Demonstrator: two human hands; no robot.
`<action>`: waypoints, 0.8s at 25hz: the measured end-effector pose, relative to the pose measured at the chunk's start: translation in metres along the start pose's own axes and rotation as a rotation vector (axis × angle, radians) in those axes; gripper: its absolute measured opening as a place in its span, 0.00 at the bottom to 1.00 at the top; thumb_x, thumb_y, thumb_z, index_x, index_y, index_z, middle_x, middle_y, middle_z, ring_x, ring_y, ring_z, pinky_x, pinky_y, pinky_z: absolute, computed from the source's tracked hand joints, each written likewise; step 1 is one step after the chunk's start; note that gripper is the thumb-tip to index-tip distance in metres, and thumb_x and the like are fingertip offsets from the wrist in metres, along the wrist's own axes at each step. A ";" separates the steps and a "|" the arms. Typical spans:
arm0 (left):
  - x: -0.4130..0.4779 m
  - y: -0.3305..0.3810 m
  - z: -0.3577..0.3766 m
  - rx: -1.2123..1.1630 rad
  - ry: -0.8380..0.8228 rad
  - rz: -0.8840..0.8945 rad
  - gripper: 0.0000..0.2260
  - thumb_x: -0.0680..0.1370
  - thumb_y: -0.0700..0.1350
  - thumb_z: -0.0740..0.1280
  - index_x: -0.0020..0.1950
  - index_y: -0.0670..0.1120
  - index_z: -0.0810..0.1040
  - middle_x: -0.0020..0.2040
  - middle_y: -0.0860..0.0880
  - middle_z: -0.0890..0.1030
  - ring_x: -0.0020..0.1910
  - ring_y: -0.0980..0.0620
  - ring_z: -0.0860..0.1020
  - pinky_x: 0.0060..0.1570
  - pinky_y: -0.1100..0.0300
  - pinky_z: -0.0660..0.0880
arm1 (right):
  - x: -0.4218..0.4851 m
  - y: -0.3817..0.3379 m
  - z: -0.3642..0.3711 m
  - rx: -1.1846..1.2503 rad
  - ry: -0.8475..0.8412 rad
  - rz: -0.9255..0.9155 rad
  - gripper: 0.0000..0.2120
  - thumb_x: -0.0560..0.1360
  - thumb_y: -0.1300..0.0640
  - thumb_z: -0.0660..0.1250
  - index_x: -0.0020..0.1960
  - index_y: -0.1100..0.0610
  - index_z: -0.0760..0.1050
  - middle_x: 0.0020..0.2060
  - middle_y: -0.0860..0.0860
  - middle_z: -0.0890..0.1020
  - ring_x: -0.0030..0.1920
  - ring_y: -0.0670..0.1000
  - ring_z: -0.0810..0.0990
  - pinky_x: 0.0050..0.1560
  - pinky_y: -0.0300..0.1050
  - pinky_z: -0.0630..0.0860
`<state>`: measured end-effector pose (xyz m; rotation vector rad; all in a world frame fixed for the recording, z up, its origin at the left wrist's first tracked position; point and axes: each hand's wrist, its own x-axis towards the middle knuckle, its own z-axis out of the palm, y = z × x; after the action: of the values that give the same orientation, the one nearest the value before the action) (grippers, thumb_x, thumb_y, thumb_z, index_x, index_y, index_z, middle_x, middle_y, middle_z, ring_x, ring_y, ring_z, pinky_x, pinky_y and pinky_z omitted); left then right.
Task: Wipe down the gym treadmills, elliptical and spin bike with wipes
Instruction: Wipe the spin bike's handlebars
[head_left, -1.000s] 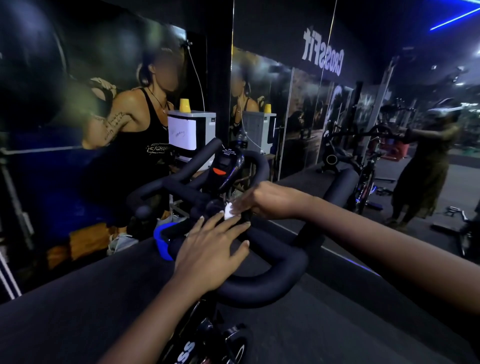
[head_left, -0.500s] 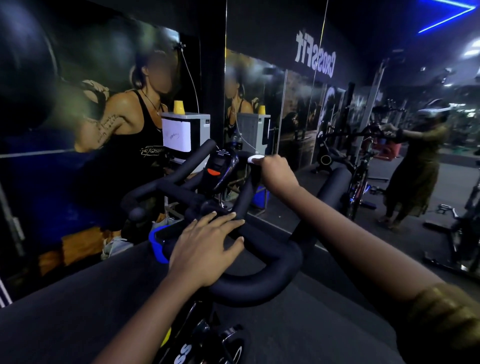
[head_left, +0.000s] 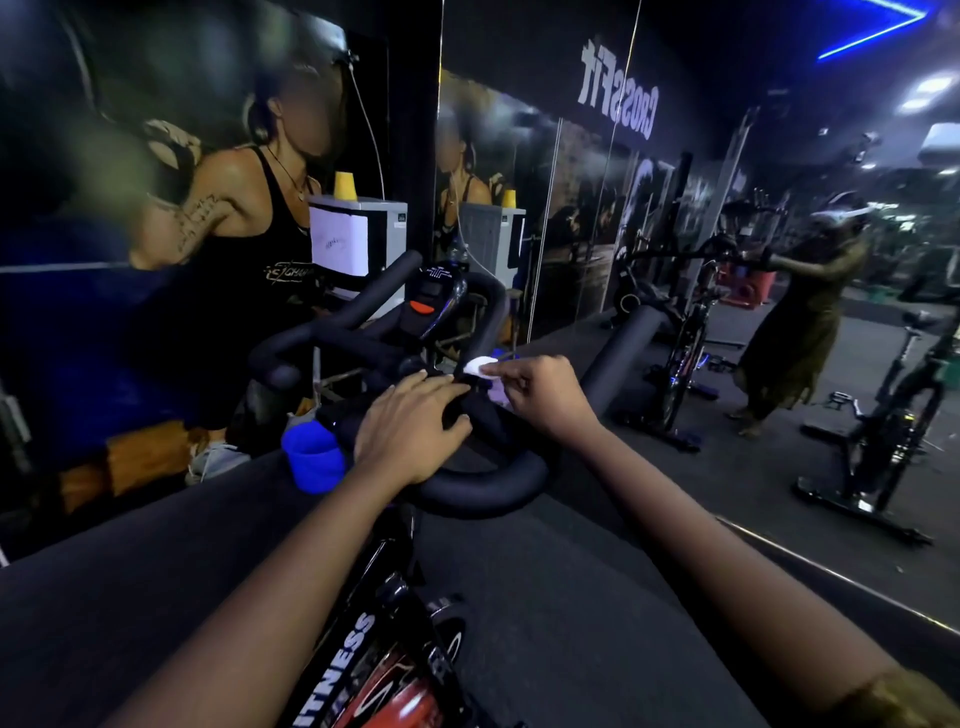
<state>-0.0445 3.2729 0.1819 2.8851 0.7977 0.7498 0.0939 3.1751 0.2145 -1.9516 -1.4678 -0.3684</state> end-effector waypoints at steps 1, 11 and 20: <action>-0.002 0.000 -0.001 -0.036 0.029 0.011 0.21 0.79 0.54 0.60 0.72 0.54 0.68 0.73 0.55 0.67 0.74 0.52 0.60 0.71 0.59 0.57 | -0.009 -0.008 -0.001 0.011 0.021 0.029 0.15 0.72 0.68 0.63 0.55 0.58 0.81 0.44 0.59 0.84 0.45 0.56 0.81 0.42 0.40 0.67; -0.178 -0.081 -0.033 -0.401 0.052 -0.136 0.21 0.78 0.44 0.66 0.71 0.44 0.70 0.69 0.45 0.70 0.70 0.47 0.67 0.70 0.56 0.62 | -0.116 -0.133 0.013 0.170 0.085 -0.030 0.16 0.70 0.65 0.64 0.54 0.52 0.82 0.47 0.50 0.84 0.44 0.47 0.82 0.46 0.36 0.73; -0.515 -0.167 -0.069 -0.268 -0.201 -0.457 0.19 0.79 0.48 0.65 0.69 0.47 0.72 0.67 0.49 0.72 0.67 0.52 0.70 0.67 0.66 0.61 | -0.297 -0.321 0.137 0.315 -0.462 -0.087 0.13 0.72 0.63 0.64 0.53 0.54 0.82 0.45 0.52 0.85 0.49 0.51 0.82 0.48 0.41 0.74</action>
<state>-0.5402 3.1568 -0.0134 2.3638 1.1661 0.4629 -0.3248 3.0921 0.0475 -1.7878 -1.7744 0.2872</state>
